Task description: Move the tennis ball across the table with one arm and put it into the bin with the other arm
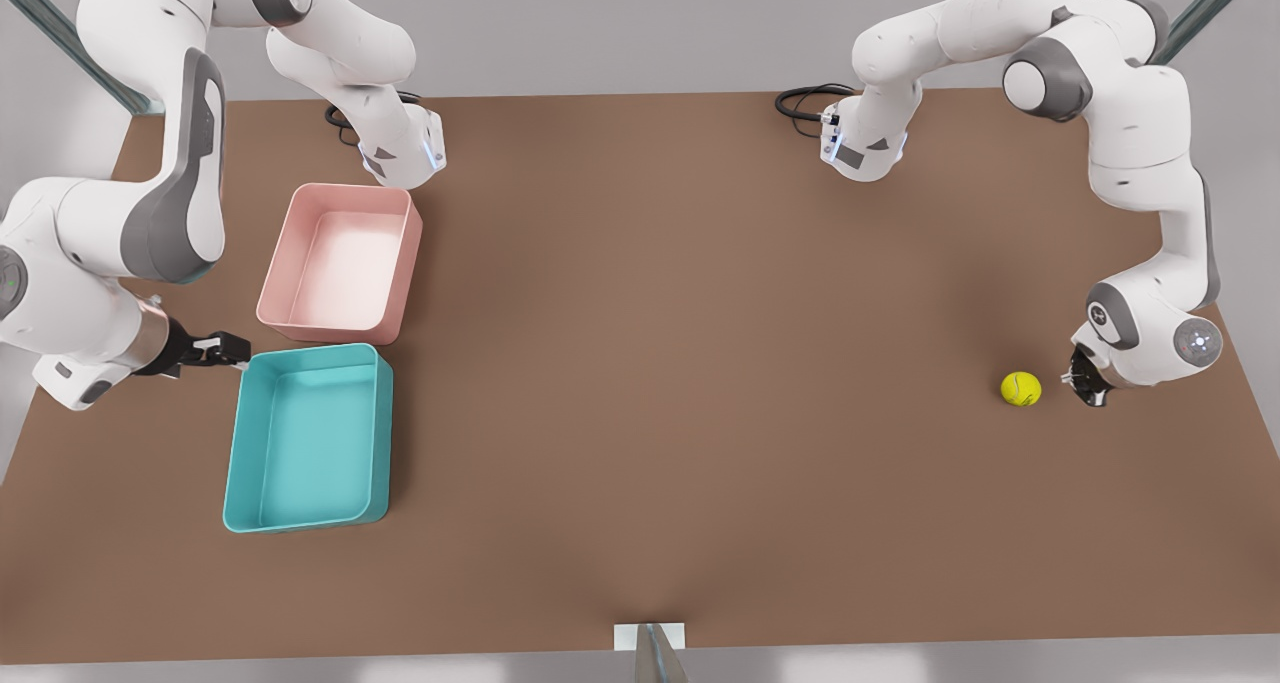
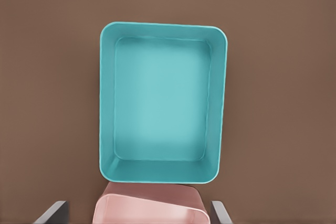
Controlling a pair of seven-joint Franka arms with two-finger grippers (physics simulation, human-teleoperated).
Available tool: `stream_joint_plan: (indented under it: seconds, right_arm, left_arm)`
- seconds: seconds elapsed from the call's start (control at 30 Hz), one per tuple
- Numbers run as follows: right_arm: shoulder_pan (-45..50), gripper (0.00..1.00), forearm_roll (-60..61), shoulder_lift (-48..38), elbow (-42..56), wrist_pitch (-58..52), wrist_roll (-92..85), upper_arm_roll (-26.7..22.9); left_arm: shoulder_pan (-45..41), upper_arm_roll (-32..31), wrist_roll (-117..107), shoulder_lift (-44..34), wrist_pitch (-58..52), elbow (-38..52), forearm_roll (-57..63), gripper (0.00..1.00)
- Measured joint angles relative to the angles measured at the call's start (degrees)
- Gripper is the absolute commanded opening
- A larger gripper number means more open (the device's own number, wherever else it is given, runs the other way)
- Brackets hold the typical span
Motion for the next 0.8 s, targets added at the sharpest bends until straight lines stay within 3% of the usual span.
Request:
stream_joint_plan:
  seconds: [0.23,0.33,0.47,0.6,0.67,0.73,0.8]
  right_arm:
    - [0.0,1.00,0.0,0.1,0.0,-0.2,-0.1,0.0]
    - [0.0,1.00,0.0,0.1,0.0,-0.2,-0.1,0.0]
    - [0.0,1.00,0.0,0.2,0.0,-0.3,-0.2,0.0]
    - [0.0,1.00,0.0,0.2,0.0,-0.3,-0.2,0.0]
    - [0.0,1.00,0.1,0.4,0.0,-0.3,-0.2,0.0]
    - [0.0,1.00,0.4,0.7,0.0,-0.3,-0.2,0.0]
    - [0.0,1.00,1.0,2.0,0.0,-0.2,-0.1,0.0]
  left_arm:
    - [-0.1,0.0,3.7,0.7,0.5,0.0,-0.1,0.21]
    - [-4.7,-0.5,2.0,-1.2,-0.4,-0.3,-0.2,0.21]
    - [-11.3,-13.3,-9.6,-4.6,-6.7,0.3,-2.3,0.21]
    - [-12.1,-15.7,-22.8,-5.0,-11.3,2.9,-9.5,0.21]
    - [-17.3,-9.8,-30.7,-9.7,-15.4,4.7,-9.6,1.00]
    - [-24.7,1.2,-39.0,-16.5,-21.8,5.3,-12.8,1.00]
    - [-30.2,5.8,-47.3,-21.9,-30.1,9.8,-14.1,1.00]
